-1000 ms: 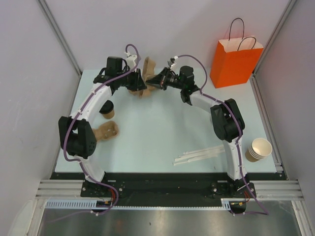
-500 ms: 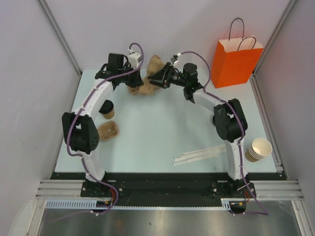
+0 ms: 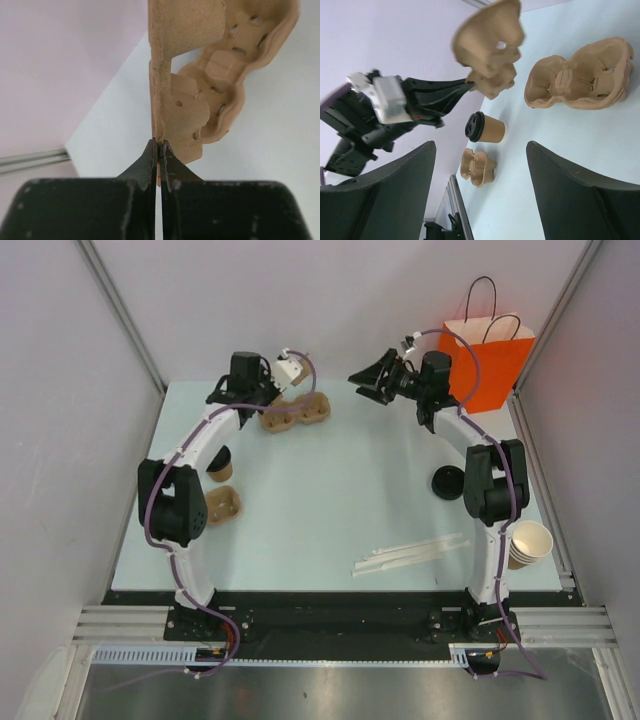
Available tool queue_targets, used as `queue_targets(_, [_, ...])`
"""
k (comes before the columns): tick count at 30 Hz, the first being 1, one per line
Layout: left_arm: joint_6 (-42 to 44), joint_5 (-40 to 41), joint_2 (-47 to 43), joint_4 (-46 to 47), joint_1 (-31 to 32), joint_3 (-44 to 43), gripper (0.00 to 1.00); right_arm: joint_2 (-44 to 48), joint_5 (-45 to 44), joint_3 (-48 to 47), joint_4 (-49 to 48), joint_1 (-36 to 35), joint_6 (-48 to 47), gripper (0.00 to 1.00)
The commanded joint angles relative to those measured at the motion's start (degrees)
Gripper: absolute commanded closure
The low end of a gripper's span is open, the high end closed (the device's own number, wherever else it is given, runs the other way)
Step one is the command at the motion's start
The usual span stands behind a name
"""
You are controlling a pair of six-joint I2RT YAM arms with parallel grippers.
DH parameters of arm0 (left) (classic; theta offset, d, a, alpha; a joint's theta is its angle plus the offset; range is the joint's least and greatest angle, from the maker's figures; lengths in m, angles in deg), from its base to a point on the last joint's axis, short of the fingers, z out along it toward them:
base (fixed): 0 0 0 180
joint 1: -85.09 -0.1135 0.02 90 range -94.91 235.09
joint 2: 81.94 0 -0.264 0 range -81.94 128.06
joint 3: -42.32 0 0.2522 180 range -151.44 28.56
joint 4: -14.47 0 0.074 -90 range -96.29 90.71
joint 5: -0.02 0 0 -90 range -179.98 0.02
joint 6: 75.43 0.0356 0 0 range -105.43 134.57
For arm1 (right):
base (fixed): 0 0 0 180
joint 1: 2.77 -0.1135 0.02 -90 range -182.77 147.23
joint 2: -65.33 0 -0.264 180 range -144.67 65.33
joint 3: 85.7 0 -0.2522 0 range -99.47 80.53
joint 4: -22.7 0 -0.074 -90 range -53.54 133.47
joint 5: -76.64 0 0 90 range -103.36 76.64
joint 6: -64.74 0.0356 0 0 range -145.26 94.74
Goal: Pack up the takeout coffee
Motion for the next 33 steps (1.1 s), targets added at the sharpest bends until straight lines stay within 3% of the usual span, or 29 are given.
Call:
queue_targets(1, [17.6,10.5,-0.9,13.4,3.3,6.1,1.0,5.1,2.3,0.4,0.4,0.5,-2.9,0.21])
queue_targets(15, [32.2,16.5,4.7,24.0,6.4,11.4,1.0,5.5,2.9,1.0,-1.8,3.2,-0.3,0.21])
queue_targets(31, [31.6,17.4,8.2,22.7,7.1,10.6,1.0,5.4,3.3,1.6,-3.9,4.1,2.1,0.23])
queue_targets(33, [31.5,17.7,8.5,22.6,7.0,10.7,0.96,5.2,3.5,1.6,-4.4,4.2,2.6,0.22])
